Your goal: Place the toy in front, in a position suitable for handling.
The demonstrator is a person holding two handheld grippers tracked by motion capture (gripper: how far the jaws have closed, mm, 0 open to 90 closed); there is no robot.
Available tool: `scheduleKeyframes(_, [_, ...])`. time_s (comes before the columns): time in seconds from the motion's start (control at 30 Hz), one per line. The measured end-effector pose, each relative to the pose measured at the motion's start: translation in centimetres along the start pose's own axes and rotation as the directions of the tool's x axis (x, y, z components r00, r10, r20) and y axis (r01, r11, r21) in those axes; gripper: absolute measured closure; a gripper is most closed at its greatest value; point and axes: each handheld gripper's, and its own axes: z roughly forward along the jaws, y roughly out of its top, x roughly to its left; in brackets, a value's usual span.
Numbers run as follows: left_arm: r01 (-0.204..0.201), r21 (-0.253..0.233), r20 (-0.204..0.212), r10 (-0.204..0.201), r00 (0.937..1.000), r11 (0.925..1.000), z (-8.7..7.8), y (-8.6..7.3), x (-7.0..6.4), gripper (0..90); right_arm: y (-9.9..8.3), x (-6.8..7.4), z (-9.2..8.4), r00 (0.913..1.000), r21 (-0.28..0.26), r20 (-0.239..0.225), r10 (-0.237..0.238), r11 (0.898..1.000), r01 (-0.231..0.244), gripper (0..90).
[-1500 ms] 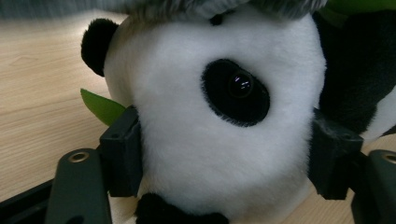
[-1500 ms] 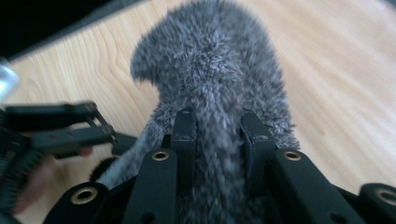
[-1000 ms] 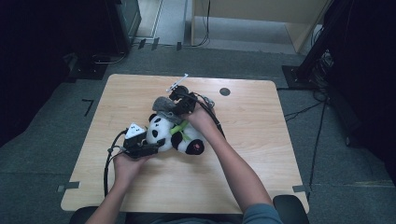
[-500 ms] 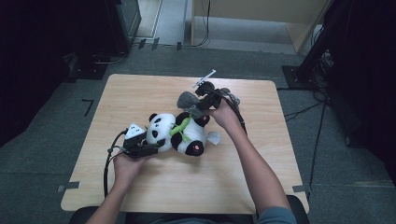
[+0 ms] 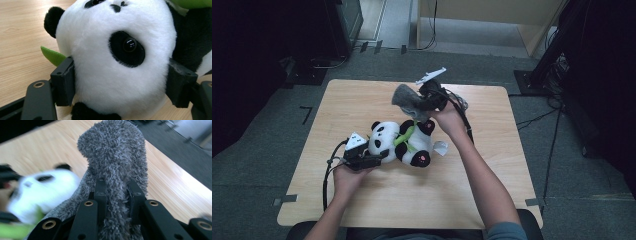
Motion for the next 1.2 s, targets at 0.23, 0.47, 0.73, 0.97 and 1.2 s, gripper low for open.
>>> scheduleKeyframes(0.23, [0.011, -0.003, 0.006, -0.011, 0.9999, 0.9999, 0.0, 0.0, 0.0, 22.9, 2.2, 3.6, 3.4, 0.9947, 0.004, -0.097, -0.036, 0.999, 0.036, 73.5])
scheduleKeyframes(0.47, [0.005, -0.002, 0.001, -0.005, 1.0000, 1.0000, 0.0, 0.0, 0.0, 21.2, 1.7, 6.4, 8.1, 0.9806, 0.092, -0.188, -0.058, 0.993, 0.076, 62.1])
scheduleKeyframes(0.73, [0.022, 0.013, -0.013, -0.021, 0.9997, 0.9997, 0.1, 0.0, 0.0, 26.4, 0.8, 6.3, 8.6, 0.9825, 0.126, -0.167, -0.082, 0.987, 0.104, 72.2])
scheduleKeyframes(0.97, [0.032, 0.014, -0.012, -0.032, 0.9994, 0.9994, 0.1, 0.0, 0.0, 29.1, -0.3, 3.7, 7.4, 0.9941, 0.188, -0.081, -0.071, 0.978, 0.086, 74.0])
scheduleKeyframes(1.2, [0.033, 0.011, -0.009, -0.033, 0.9994, 0.9994, 0.2, 0.0, 0.1, 29.5, -1.2, 0.6, 5.4, 0.9989, 0.217, 0.018, -0.044, 0.975, 0.039, 76.5])
